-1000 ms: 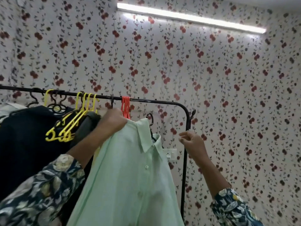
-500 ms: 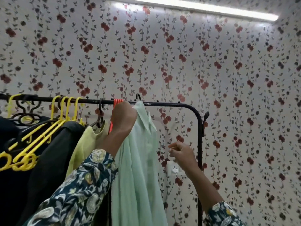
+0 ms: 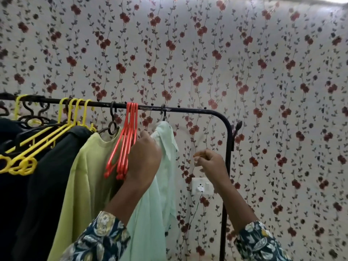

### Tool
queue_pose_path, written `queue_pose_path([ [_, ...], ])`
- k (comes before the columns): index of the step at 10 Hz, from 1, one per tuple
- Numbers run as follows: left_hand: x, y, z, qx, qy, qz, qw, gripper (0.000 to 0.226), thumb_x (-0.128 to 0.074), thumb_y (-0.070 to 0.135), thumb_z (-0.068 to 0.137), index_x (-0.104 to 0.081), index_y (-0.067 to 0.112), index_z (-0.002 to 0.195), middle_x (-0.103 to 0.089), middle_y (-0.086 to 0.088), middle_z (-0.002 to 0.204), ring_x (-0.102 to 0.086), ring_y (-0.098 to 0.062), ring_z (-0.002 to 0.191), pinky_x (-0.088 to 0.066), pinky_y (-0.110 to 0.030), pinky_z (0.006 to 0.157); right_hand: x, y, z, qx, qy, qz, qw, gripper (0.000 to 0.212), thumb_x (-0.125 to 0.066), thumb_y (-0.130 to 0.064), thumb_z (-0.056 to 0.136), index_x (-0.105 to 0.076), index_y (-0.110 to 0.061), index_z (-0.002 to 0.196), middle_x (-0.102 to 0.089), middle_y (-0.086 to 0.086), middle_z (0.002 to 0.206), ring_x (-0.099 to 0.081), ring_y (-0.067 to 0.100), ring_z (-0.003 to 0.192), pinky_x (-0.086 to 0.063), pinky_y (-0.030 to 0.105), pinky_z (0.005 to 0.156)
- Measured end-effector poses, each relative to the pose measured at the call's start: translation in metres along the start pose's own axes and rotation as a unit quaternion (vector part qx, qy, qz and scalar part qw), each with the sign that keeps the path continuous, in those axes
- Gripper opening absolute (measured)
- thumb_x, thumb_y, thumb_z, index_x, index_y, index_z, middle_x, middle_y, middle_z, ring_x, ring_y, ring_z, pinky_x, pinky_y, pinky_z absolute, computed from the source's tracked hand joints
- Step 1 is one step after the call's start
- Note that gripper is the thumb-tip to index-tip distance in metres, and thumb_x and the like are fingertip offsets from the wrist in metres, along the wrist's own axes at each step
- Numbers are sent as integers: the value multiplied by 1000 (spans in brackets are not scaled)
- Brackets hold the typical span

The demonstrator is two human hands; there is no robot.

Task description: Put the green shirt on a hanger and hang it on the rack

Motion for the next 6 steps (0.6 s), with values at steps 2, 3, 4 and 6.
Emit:
queue_pose_path([
  [2, 6, 12, -4, 28, -35, -35, 998, 35, -40, 21, 97, -43, -2, 123, -48, 1, 68, -44, -10, 53, -29, -23, 45, 34, -22, -14, 42, 8, -3, 999, 20, -52, -3, 88, -58, -20, 79, -63, 8, 80, -53, 25, 72, -46, 30, 60],
  [3, 22, 24, -15, 13, -64, 1, 998, 41, -39, 28, 97, -41, 1, 127, -60, -14, 108, -57, -24, 82, -40, -29, 63, 49, -35, -32, 57, 13, 5, 998, 21, -51, -3, 89, -58, -19, 79, -61, 7, 76, -52, 25, 72, -44, 31, 59],
  [4, 40, 34, -22, -42, -63, -4, 997, 32, -40, 21, 96, -49, 4, 121, -59, -13, 111, -53, -21, 84, -41, -32, 70, 60, -51, -49, 86, 27, 9, 996, 19, -50, -7, 91, -60, -19, 81, -63, 25, 81, -51, 27, 71, -44, 37, 62],
  [6, 90, 43, -46, -155, -53, 2, 987, 25, -46, 16, 93, -57, 8, 114, -62, -8, 116, -60, -20, 95, -47, -28, 79, 68, -94, -85, 142, 48, -74, 986, 21, -50, -14, 93, -63, -9, 109, -68, 17, 104, -63, 10, 67, -56, 27, 66],
])
Point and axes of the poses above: each hand's wrist, its own z-axis towards the middle knuckle, its own x-axis out of the back of the hand, y = z × x, the point moved 2 cm from there along z, towards the middle knuckle
